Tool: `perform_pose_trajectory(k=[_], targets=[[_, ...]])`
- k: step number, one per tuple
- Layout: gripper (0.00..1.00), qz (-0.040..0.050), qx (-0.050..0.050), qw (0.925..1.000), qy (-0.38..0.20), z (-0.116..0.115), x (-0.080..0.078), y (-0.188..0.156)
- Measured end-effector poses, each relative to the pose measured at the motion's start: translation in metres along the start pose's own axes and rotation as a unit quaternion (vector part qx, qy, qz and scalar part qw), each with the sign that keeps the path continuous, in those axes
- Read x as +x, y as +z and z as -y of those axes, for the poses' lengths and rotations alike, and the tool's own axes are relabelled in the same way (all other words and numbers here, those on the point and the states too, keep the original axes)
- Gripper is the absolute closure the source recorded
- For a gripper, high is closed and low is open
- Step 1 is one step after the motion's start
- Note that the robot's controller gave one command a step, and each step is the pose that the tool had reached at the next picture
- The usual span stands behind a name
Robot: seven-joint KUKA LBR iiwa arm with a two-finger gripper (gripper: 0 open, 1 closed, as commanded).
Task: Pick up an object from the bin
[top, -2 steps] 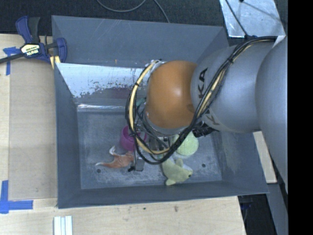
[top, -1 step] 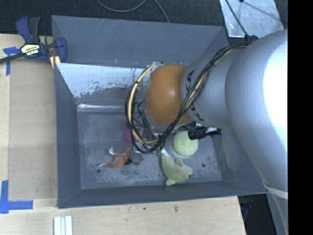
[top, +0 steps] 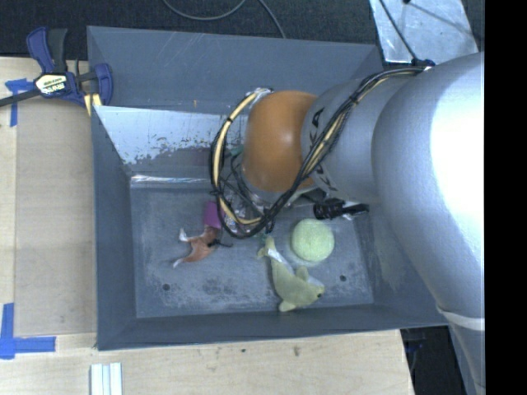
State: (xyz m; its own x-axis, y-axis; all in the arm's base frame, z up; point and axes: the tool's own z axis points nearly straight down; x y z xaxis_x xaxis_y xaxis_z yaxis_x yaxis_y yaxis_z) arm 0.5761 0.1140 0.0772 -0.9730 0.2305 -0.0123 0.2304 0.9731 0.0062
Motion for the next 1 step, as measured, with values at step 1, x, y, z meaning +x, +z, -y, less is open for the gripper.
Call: perform_pose_trajectory(k=[1], targets=[[1.00, 0.0000, 0.000, 1.0000, 0.000, 0.0000, 0.0000, 0.0000]])
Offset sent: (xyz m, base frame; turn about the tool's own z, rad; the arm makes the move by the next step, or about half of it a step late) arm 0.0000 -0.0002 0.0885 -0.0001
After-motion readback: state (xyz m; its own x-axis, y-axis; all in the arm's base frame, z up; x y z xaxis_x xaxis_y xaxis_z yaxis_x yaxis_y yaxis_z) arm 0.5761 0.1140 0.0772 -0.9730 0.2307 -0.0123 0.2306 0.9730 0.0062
